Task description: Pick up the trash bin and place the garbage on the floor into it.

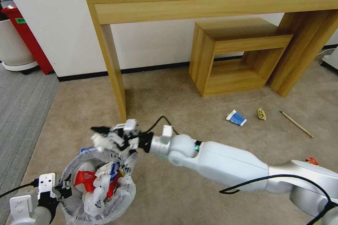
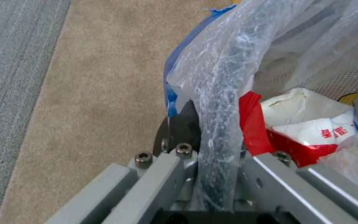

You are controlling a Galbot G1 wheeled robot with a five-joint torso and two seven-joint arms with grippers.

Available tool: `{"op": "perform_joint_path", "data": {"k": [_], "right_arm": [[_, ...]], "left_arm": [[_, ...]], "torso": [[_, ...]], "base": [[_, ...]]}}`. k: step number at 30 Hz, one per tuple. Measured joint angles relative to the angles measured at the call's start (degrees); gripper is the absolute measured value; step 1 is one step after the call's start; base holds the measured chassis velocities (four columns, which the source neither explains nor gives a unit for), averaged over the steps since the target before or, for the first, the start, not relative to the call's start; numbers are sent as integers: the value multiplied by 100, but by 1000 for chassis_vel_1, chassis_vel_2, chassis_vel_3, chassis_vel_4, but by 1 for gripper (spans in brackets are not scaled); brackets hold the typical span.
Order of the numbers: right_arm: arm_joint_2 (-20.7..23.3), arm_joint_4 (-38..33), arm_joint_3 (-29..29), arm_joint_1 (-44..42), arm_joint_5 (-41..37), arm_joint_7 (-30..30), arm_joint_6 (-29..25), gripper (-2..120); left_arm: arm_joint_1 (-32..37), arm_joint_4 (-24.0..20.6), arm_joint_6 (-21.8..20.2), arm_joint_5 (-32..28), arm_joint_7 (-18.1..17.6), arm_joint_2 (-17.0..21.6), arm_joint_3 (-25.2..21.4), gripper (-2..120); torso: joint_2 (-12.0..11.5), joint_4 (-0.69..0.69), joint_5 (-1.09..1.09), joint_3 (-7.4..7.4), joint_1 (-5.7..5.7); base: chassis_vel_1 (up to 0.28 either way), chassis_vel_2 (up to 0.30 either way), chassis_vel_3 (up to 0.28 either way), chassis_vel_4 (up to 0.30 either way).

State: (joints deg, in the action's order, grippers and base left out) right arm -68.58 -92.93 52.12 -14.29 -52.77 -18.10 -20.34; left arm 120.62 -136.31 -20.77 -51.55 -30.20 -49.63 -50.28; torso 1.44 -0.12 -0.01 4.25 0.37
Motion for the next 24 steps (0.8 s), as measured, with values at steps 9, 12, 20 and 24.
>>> {"op": "perform_joint_path", "data": {"k": [9, 12, 20, 24], "right_arm": [[-318, 570, 756, -287, 312, 79, -81, 0], [-427, 739, 828, -434, 435, 146, -107, 0], [-381, 822, 836, -462, 637, 158, -165, 7], [-340, 772, 786, -466, 588, 112, -82, 20]], "left_arm": [[144, -74, -10, 122, 9, -136, -32, 0], [222, -134, -10, 126, 11, -148, -131, 0], [380, -198, -11, 224, 56, -286, -184, 0], [401, -217, -11, 229, 65, -308, -212, 0]], "torso": [[0, 0, 0, 0, 0], [0, 0, 1, 0, 0], [0, 0, 1, 0, 0], [0, -1, 2, 0, 0]], "base": [[0, 0, 0, 0], [0, 0, 0, 0], [0, 0, 0, 0], [0, 0, 0, 0]]}}
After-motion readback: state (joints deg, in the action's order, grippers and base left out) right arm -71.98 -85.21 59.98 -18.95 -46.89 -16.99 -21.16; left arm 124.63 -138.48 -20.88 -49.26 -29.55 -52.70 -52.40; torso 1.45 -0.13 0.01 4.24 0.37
